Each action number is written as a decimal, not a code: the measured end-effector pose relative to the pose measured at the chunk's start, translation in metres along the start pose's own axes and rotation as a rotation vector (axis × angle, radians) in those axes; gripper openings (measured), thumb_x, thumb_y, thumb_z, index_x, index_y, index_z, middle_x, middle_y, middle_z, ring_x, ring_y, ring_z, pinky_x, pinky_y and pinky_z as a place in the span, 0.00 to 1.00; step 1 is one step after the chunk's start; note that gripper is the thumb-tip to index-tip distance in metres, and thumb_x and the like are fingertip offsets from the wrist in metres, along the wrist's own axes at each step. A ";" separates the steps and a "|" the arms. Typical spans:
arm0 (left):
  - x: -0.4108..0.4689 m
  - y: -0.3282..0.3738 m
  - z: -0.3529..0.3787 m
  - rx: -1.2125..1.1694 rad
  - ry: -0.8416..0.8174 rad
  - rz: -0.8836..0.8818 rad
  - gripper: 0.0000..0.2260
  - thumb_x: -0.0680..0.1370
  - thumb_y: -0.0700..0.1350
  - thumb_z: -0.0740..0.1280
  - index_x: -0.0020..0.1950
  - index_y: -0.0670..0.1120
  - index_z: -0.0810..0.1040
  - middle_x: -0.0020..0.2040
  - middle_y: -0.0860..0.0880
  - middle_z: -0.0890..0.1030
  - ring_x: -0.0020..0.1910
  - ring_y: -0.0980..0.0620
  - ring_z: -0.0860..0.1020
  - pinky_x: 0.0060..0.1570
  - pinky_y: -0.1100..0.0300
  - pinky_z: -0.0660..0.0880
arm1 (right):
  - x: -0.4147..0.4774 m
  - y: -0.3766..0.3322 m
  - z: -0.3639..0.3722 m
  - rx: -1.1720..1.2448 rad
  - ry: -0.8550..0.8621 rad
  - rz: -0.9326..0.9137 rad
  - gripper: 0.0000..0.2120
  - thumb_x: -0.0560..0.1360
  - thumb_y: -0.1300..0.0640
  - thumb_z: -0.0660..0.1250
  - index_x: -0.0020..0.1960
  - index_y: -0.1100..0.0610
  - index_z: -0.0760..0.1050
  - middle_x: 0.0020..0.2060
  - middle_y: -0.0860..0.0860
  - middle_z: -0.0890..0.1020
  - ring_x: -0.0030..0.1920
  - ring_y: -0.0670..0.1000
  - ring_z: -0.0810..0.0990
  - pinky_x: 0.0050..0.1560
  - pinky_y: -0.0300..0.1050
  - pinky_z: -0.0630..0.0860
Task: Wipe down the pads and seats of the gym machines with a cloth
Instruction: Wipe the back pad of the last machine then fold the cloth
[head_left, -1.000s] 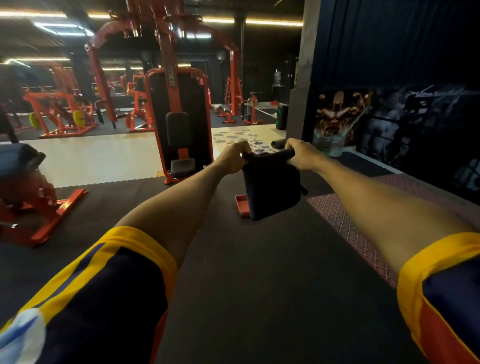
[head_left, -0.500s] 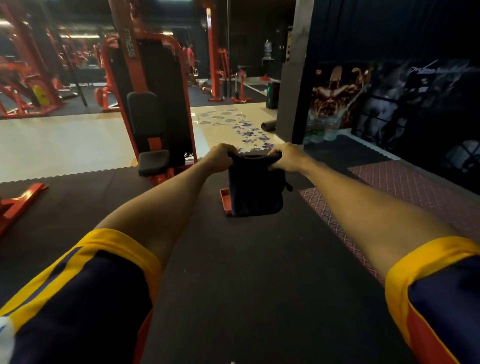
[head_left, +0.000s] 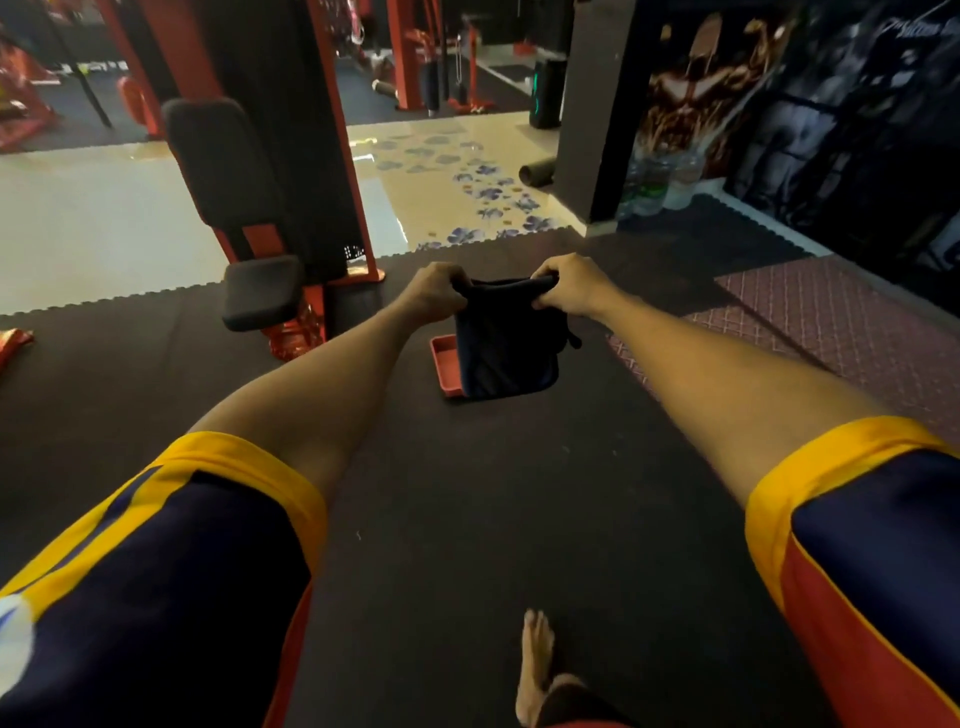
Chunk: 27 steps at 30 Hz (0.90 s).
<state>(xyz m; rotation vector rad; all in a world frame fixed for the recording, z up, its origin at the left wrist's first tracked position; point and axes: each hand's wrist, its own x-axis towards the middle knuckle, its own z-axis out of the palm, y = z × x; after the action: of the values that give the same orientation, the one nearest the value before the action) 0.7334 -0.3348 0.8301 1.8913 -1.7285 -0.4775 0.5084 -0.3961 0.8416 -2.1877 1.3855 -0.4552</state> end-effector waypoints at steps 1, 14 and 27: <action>0.014 -0.010 0.006 0.005 -0.015 -0.015 0.12 0.73 0.34 0.69 0.55 0.40 0.82 0.50 0.44 0.80 0.51 0.47 0.78 0.54 0.54 0.78 | 0.015 0.004 0.007 0.001 -0.010 0.003 0.14 0.71 0.60 0.77 0.55 0.52 0.82 0.53 0.52 0.83 0.53 0.52 0.80 0.52 0.46 0.74; 0.213 -0.140 0.074 -0.062 -0.146 -0.245 0.13 0.71 0.37 0.74 0.55 0.40 0.80 0.51 0.43 0.80 0.50 0.45 0.78 0.53 0.51 0.77 | 0.242 0.081 0.106 0.127 -0.138 0.110 0.11 0.74 0.64 0.75 0.52 0.52 0.80 0.53 0.54 0.82 0.54 0.55 0.81 0.53 0.50 0.78; 0.401 -0.278 0.123 -0.103 -0.271 -0.282 0.11 0.69 0.35 0.74 0.45 0.43 0.74 0.43 0.44 0.79 0.42 0.47 0.76 0.40 0.55 0.73 | 0.433 0.127 0.213 0.149 -0.136 0.316 0.19 0.71 0.65 0.73 0.61 0.54 0.78 0.57 0.55 0.82 0.55 0.57 0.81 0.49 0.47 0.77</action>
<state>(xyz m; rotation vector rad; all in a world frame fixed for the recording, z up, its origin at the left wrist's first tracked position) 0.9320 -0.7378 0.6029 2.0805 -1.5648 -0.9503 0.7115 -0.7819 0.5992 -1.8049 1.5342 -0.2777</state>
